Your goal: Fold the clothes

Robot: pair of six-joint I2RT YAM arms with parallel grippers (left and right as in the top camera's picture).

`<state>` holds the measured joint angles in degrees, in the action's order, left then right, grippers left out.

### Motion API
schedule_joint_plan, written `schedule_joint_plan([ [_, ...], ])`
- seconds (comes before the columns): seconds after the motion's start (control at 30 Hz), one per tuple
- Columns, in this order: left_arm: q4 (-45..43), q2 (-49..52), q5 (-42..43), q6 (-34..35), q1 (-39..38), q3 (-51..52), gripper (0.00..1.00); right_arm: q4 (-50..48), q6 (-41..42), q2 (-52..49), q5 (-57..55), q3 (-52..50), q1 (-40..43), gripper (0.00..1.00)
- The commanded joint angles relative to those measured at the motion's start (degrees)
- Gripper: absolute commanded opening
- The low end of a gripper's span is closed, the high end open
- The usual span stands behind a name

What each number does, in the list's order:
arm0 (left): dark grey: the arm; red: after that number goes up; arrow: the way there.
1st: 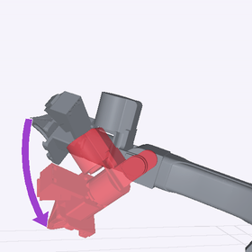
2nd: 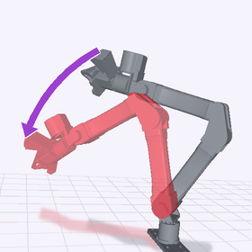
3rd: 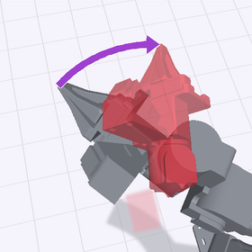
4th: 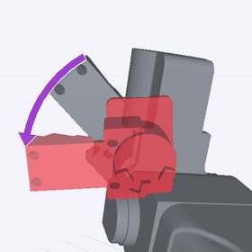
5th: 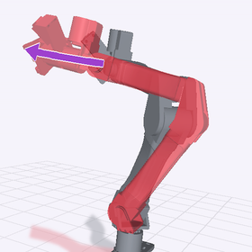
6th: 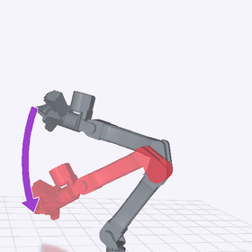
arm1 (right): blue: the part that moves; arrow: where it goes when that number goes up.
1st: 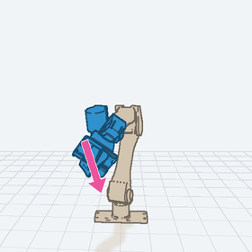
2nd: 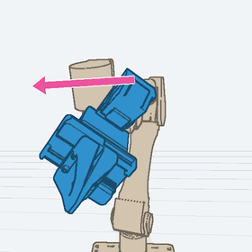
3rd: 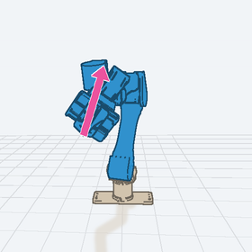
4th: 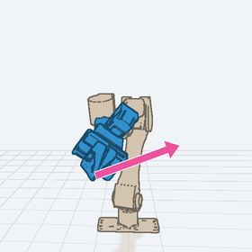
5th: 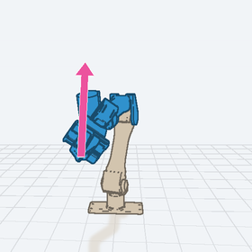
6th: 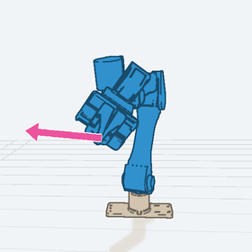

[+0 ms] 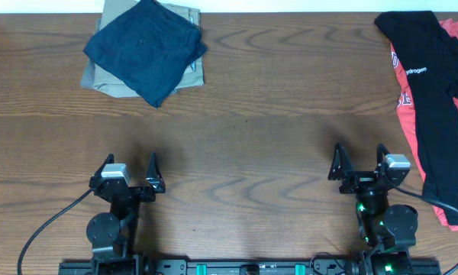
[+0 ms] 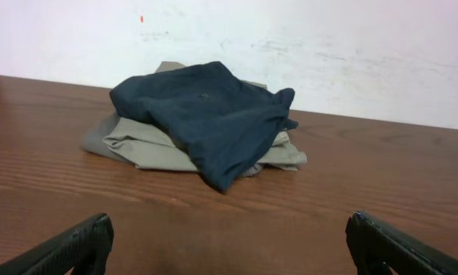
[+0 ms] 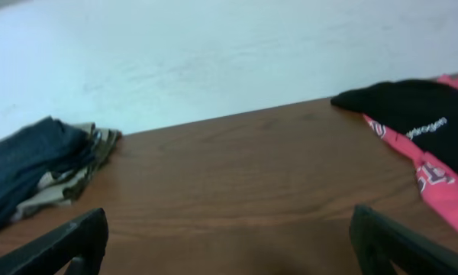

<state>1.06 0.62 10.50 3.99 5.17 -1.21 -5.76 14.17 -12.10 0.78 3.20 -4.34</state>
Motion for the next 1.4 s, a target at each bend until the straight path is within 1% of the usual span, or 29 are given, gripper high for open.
schedule_joint_plan([
  [0.0, 1.88, -0.39, 0.39, -0.98, 0.28, 0.98, 0.98, 0.92, -5.38, 1.73, 3.96, -0.79, 1.66, 0.99],
  [0.2, 1.88, -0.39, 0.37, -0.98, 0.28, 0.98, 0.98, 4.26, -6.1, 6.32, 3.76, -3.02, 5.18, 0.99],
  [0.27, 1.88, -0.39, 0.37, -0.98, 0.28, 0.98, 0.98, 8.87, -6.14, 9.49, 3.74, -2.91, 6.25, 0.99],
  [0.33, 1.88, -0.39, 0.37, -0.98, 0.28, 0.98, 0.98, 9.77, -6.16, 11.96, 3.8, -2.91, 6.82, 0.99],
  [0.8, 1.88, -0.39, 0.39, -0.98, 0.28, 0.98, 0.98, 9.88, -6.69, 11.82, 2.54, -2.89, 8.61, 0.99],
  [0.87, 1.88, -0.39, 0.39, -0.98, 0.28, 0.98, 0.98, 9.9, -9.01, 11.82, 2.47, -2.89, 9.44, 0.99],
  [0.97, 1.88, -0.39, 0.39, -0.98, 0.28, 0.98, 0.98, 9.9, -15.17, 11.82, 2.47, -2.89, 10.6, 0.99],
  [1.07, 1.88, -0.39, 0.39, -0.98, 0.28, 0.98, 0.98, 9.9, -19.56, 11.82, 2.49, -2.89, 10.93, 0.99],
  [1.13, 1.88, -0.39, 0.37, -0.98, 0.28, 0.98, 0.98, 9.9, -19.52, 11.82, 2.6, -2.89, 10.91, 0.99],
  [1.23, 1.88, -0.39, 0.39, -0.98, 0.28, 0.98, 0.98, 9.88, -17.38, 11.82, 2.93, -2.89, 10.91, 0.99],
  [1.37, 1.88, -0.39, 0.39, -0.98, 0.28, 0.98, 0.98, 9.81, -17.44, 11.82, 2.93, -2.89, 10.93, 0.99],
])
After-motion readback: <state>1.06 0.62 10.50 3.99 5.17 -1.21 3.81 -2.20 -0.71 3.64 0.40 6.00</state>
